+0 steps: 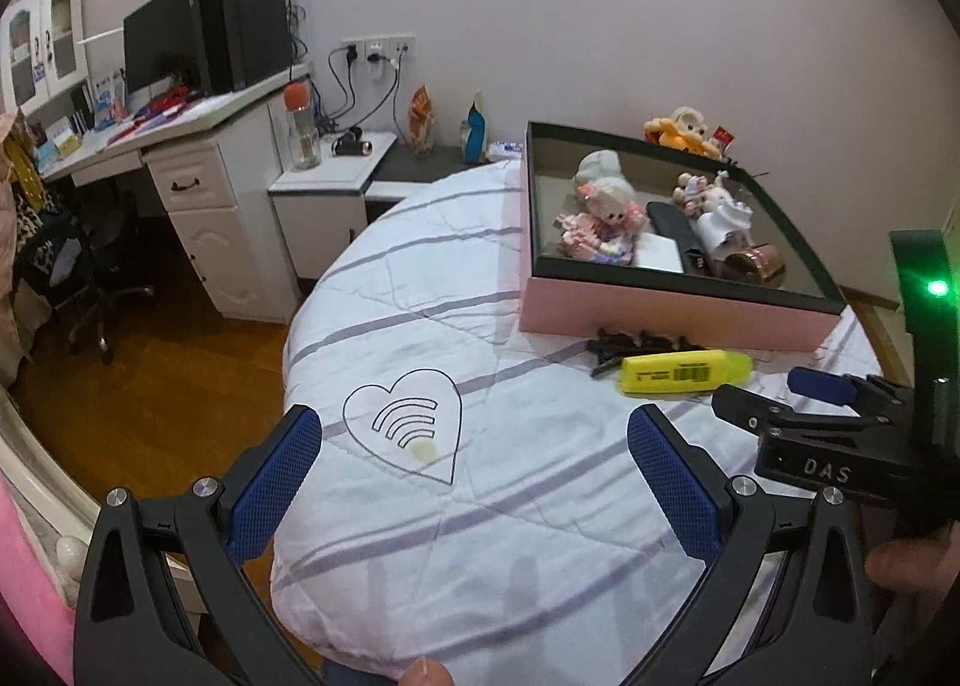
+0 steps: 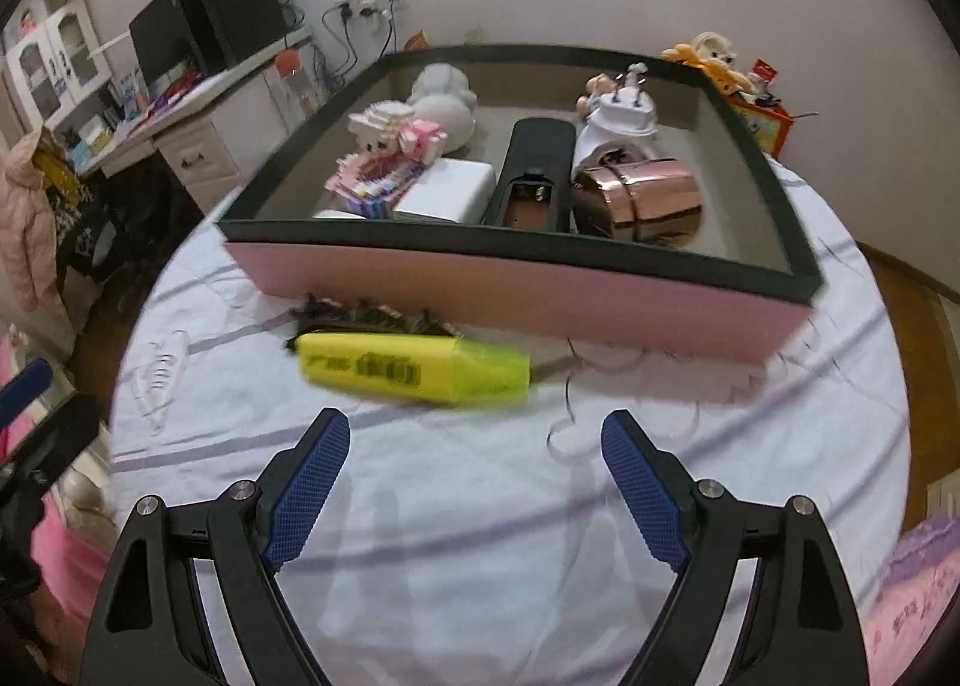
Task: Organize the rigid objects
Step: 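Move the open right tool down toward the yellow highlighter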
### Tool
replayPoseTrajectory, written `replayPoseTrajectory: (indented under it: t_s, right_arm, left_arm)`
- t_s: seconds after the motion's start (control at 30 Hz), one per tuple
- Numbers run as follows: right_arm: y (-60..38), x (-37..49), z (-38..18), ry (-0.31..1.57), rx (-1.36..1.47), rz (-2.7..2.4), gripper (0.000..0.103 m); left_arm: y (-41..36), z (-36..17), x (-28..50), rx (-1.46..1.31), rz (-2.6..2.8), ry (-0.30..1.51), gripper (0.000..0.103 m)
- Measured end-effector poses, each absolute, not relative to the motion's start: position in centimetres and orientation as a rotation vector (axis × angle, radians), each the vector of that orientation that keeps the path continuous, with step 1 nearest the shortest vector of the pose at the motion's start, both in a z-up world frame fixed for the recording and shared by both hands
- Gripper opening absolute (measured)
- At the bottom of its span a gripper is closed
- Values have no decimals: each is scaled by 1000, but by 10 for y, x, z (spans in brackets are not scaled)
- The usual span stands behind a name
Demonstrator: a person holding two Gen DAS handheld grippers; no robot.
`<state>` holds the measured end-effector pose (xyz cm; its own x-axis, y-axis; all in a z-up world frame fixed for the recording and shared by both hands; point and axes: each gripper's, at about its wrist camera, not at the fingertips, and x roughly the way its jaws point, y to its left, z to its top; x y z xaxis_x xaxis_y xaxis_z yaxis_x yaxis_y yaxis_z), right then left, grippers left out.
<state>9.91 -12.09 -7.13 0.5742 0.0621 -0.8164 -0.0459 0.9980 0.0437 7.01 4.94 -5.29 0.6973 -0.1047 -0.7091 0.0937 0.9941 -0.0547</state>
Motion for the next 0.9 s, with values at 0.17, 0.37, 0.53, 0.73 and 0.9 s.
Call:
replayPoseTrajectory:
  t_s: [0.17, 0.37, 0.53, 0.73, 0.9]
  right_arm:
    - [-129, 121, -87, 989, 15, 157, 87]
    - [-120, 122, -85, 958, -9, 336, 80]
    - [-108, 117, -84, 971, -52, 418, 50]
    - [-90, 111, -83, 999, -147, 535, 35]
    - [-80, 115, -85, 1005, -197, 560, 35]
  left_arm:
    - [46, -65, 85, -17, -110, 819, 103]
    - [44, -73, 93, -12, -105, 842, 103]
    - [41, -78, 96, -7, -102, 855, 103]
    - [40, -80, 97, -4, -97, 858, 103]
    - [41, -83, 97, -5, -89, 862, 103]
